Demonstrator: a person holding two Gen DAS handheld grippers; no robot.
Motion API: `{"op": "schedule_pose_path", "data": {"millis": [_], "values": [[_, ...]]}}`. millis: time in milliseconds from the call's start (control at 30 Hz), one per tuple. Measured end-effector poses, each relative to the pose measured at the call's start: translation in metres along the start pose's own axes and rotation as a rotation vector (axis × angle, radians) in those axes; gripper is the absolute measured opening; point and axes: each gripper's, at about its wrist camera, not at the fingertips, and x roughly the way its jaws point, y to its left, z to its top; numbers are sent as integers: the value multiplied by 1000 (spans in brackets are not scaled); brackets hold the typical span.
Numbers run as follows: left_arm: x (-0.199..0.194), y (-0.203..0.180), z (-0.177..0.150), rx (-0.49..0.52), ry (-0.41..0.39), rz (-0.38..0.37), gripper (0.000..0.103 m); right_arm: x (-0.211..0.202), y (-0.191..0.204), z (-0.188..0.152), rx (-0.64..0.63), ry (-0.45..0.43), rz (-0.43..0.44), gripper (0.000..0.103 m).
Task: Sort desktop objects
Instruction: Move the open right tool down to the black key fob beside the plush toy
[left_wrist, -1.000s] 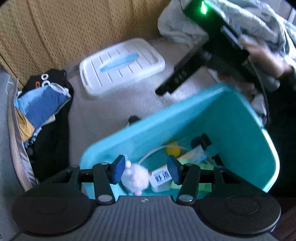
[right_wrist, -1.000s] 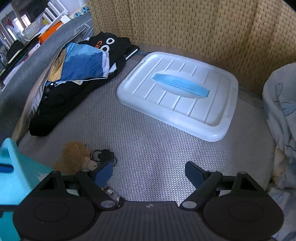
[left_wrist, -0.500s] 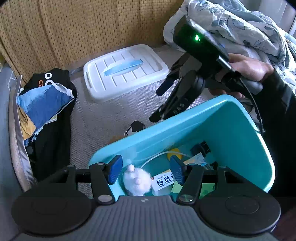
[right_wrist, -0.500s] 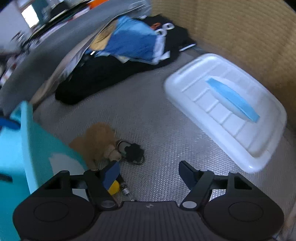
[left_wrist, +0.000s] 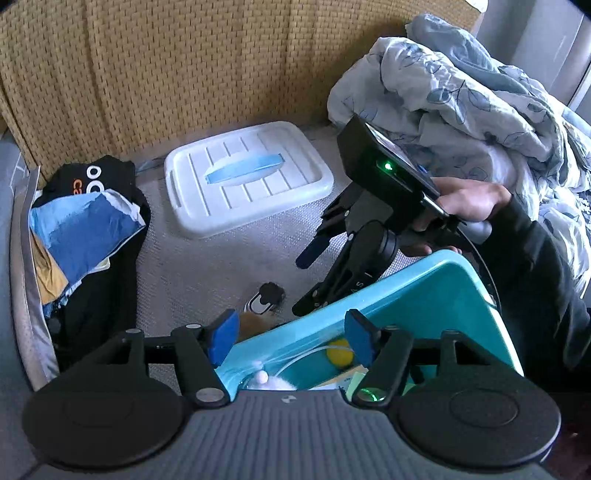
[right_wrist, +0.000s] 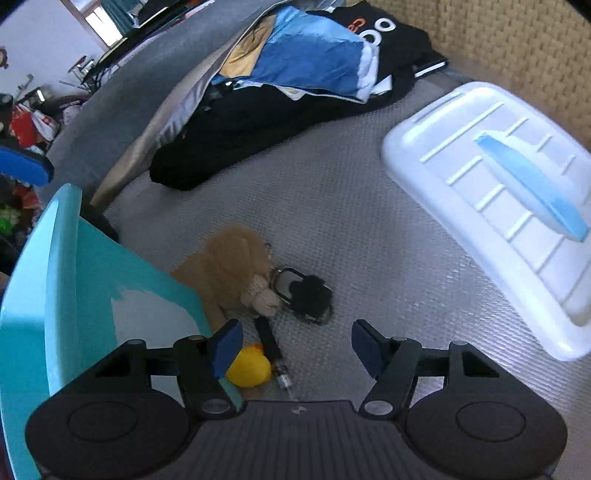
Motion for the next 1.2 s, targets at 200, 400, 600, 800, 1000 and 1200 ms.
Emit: {"op": "schedule_pose_path", "data": {"millis": [200, 400, 600, 800, 1000, 1200], "values": [[-5, 14, -7, -39, -17, -9, 68, 14, 2, 8, -33, 7, 29, 69], [-4, 29, -10, -65, -21, -20, 70, 26, 1, 18, -89, 39, 54, 69], [0, 37, -10, -76, -23, -21, 70, 42, -2, 33, -146, 89, 65, 69], [-1, 40, -10, -80, -36, -37, 74, 53, 3, 38, -215, 121, 62, 69], [-2, 40, -9, -80, -55, -54, 74, 58, 11, 40, -271, 134, 24, 67], [0, 45, -8, -97, -58, -60, 74, 54, 6, 39, -271, 112, 23, 48]]}}
